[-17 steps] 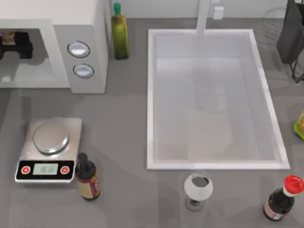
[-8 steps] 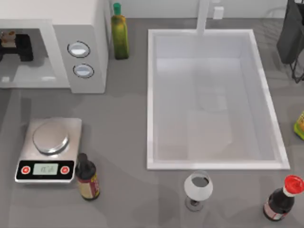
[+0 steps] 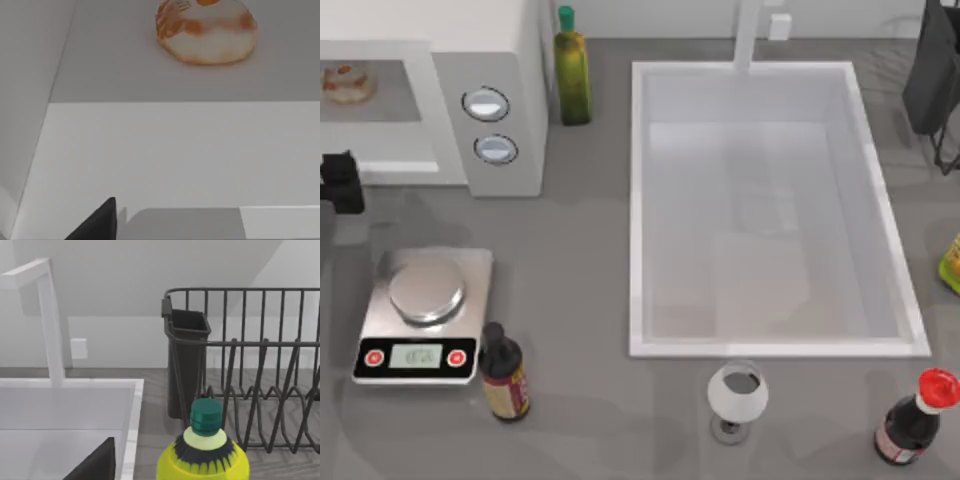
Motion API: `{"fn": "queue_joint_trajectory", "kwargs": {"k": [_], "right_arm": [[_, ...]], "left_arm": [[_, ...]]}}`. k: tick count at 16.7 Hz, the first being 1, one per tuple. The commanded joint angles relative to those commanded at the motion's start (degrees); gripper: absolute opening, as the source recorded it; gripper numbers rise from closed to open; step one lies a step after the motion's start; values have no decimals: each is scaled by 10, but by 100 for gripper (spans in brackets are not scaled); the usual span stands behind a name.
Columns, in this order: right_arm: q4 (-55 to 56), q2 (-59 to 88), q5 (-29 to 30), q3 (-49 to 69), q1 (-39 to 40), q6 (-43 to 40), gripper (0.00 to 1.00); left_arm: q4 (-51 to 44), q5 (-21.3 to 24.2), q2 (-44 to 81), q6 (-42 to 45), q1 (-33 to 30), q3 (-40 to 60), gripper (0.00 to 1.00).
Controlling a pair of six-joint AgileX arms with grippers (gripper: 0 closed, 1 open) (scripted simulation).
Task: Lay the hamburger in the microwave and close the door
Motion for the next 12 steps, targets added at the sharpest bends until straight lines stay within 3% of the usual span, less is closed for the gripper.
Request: {"fn": "queue_joint_trajectory", "kwargs": {"k": [5, 12], "right_arm": [[0, 0, 0, 0, 0, 0, 100], [0, 0, 0, 0, 0, 0, 100]], "left_arm": [[74, 25, -89, 12, 31, -163, 100], [84, 29, -99, 14, 34, -186, 100]]}}
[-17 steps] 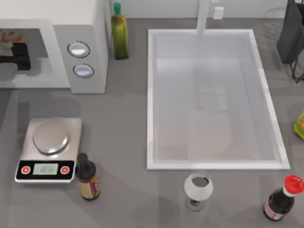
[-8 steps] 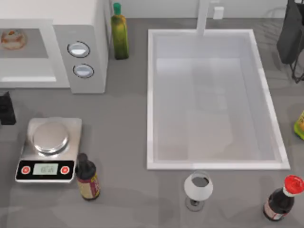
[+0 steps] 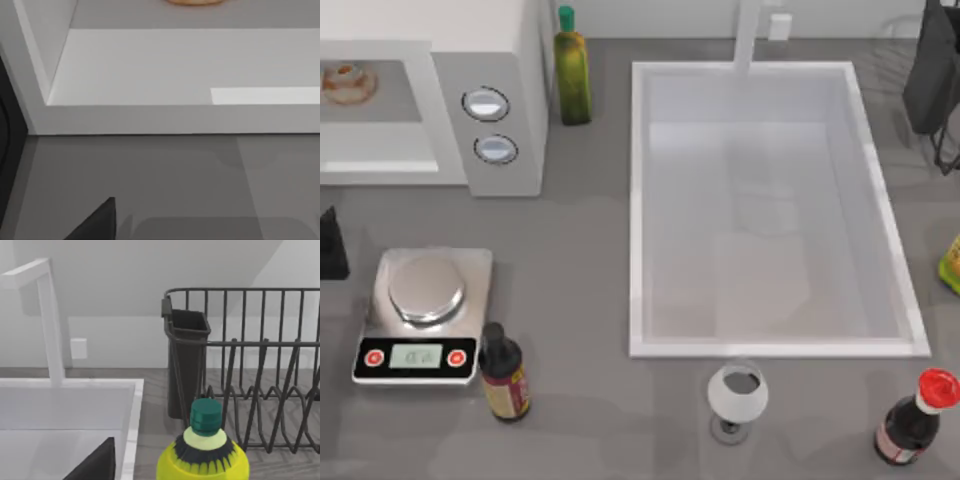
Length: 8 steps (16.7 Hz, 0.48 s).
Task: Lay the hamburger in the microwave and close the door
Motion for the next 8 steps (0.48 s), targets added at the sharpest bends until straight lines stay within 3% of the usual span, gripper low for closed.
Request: {"fn": "queue_joint_trajectory", "kwargs": {"k": [4, 8], "right_arm": [[0, 0, 0, 0, 0, 0, 100], [0, 0, 0, 0, 0, 0, 100]], "left_arm": [[-65, 0, -54, 1, -1, 20, 100], [-215, -1, -149, 0, -2, 55, 100]]}}
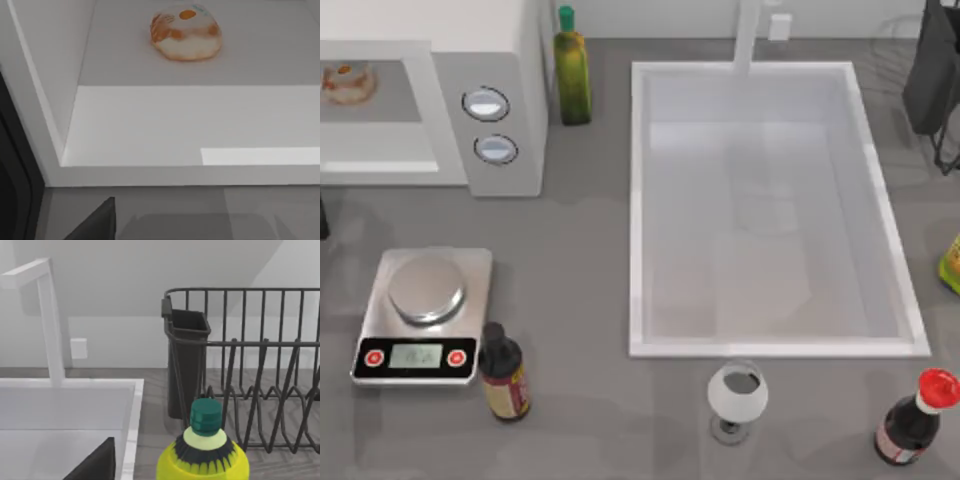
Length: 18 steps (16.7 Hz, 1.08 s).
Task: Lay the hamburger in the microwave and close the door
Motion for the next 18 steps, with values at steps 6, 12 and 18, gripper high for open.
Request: {"fn": "queue_joint_trajectory", "kwargs": {"k": [6, 12, 18], "right_arm": [[0, 0, 0, 0, 0, 0, 100], [0, 0, 0, 0, 0, 0, 100], [0, 0, 0, 0, 0, 0, 100]], "left_arm": [[-120, -3, -95, -2, 2, 36, 100], [-122, -5, -99, -3, -1, 29, 100], [-175, -47, -253, -22, -42, -46, 100]]}}
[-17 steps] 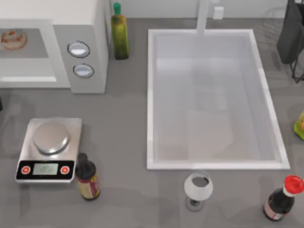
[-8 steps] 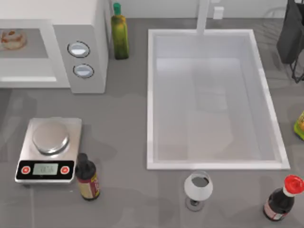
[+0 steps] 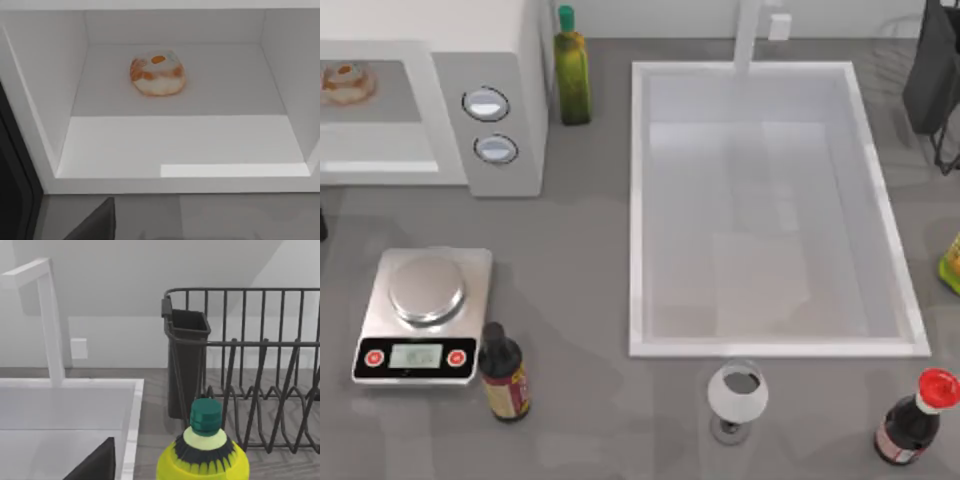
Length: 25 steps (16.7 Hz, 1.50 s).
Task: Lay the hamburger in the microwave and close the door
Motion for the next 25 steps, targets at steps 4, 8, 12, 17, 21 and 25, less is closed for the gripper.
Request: {"fn": "queue_joint_trajectory", "kwargs": {"k": [4, 8, 12, 17, 21, 25], "right_arm": [[0, 0, 0, 0, 0, 0, 100], [0, 0, 0, 0, 0, 0, 100], [0, 0, 0, 0, 0, 0, 100], [0, 0, 0, 0, 0, 0, 100], [0, 0, 0, 0, 0, 0, 100], [0, 0, 0, 0, 0, 0, 100]], "left_arm": [[-46, -37, -220, -16, -34, -68, 100], [-97, -78, -454, -34, -72, -148, 100], [-147, -119, -599, -53, -112, -219, 100], [-173, -139, -647, -63, -132, -256, 100], [-173, -139, -647, -63, -132, -256, 92], [-173, -139, -647, -63, -132, -256, 62]]}}
